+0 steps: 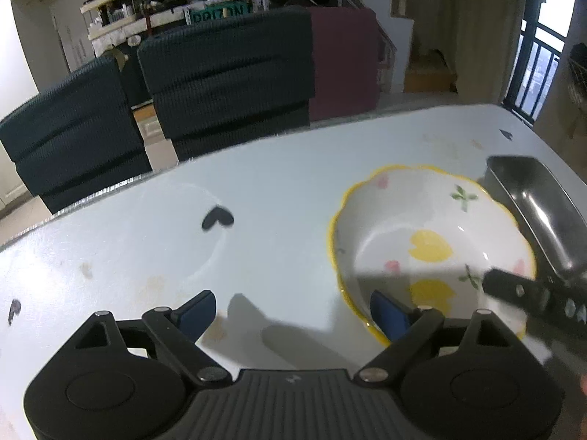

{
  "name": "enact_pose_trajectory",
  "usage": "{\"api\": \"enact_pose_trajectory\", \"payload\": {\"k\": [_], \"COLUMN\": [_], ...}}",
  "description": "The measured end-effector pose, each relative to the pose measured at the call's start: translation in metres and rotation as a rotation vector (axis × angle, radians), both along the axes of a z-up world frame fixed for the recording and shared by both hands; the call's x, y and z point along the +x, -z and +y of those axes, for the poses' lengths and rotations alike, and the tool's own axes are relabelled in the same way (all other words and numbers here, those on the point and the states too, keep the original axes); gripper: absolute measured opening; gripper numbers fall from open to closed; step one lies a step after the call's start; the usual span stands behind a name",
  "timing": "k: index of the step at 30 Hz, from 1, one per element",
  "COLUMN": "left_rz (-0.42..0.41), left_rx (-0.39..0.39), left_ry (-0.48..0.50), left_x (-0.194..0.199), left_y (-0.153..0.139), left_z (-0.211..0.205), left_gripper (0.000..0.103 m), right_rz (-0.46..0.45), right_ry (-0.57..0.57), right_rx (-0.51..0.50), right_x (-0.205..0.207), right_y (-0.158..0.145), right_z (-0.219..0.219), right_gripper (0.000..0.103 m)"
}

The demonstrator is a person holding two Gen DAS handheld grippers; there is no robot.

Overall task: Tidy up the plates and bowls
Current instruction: 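Close both grippers on opposite rims of the yellow-rimmed floral bowl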

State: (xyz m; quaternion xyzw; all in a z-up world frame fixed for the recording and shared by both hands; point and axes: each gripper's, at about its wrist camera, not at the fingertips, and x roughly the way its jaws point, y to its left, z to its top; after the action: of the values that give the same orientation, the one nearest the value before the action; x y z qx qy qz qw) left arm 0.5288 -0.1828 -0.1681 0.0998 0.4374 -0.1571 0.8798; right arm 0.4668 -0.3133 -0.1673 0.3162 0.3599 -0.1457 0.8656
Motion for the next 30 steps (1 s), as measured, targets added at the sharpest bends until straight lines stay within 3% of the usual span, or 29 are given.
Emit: {"api": "enact_pose_trajectory", "payload": {"k": [5,8,9,10,12,17,21,30], "left_rz": [0.061,0.089,0.095,0.1,0.105,0.166,0.168,0.177], "left_rx": [-0.009,-0.017,-0.026,-0.038,-0.05,-0.136,-0.129,-0.151], "left_ry": [0.056,0.073,0.072,0.065,0.038,-0.002,-0.005,-0.028], "left_x": [-0.02,-0.029,-0.028,-0.027,-0.023,-0.011,-0.006,0.008], "left_y": [-0.001,-0.002,-0.003,-0.005,-0.006,-0.002,-0.003,-0.001], "left_z": [0.019,0.025,0.027,0.029,0.032,0.039,0.03,0.03], "left_gripper": [0.089,0.066,0.056,0.052,0.046,0.032,0.016,0.016], "right_rz": [0.006,-0.004,-0.018,-0.022,-0.015,-0.001,0.006,0.02], "right_ry": [-0.037,-0.075,-0.086,-0.099,-0.117,-0.147,-0.161,-0.205], "right_rx": [-0.002,0.008,0.01,0.013,0.001,-0.014,0.01,-0.018], "right_x": [0.002,0.004,0.005,0.006,0.009,0.015,0.018,0.023], "right_y": [0.0,0.001,0.001,0.0,-0.002,-0.004,-0.003,0.001], "right_z": [0.004,0.007,0.008,0.009,0.013,0.011,0.007,0.015], "right_gripper": [0.034,0.032,0.024,0.016,0.01,0.01,0.011,0.014]}}
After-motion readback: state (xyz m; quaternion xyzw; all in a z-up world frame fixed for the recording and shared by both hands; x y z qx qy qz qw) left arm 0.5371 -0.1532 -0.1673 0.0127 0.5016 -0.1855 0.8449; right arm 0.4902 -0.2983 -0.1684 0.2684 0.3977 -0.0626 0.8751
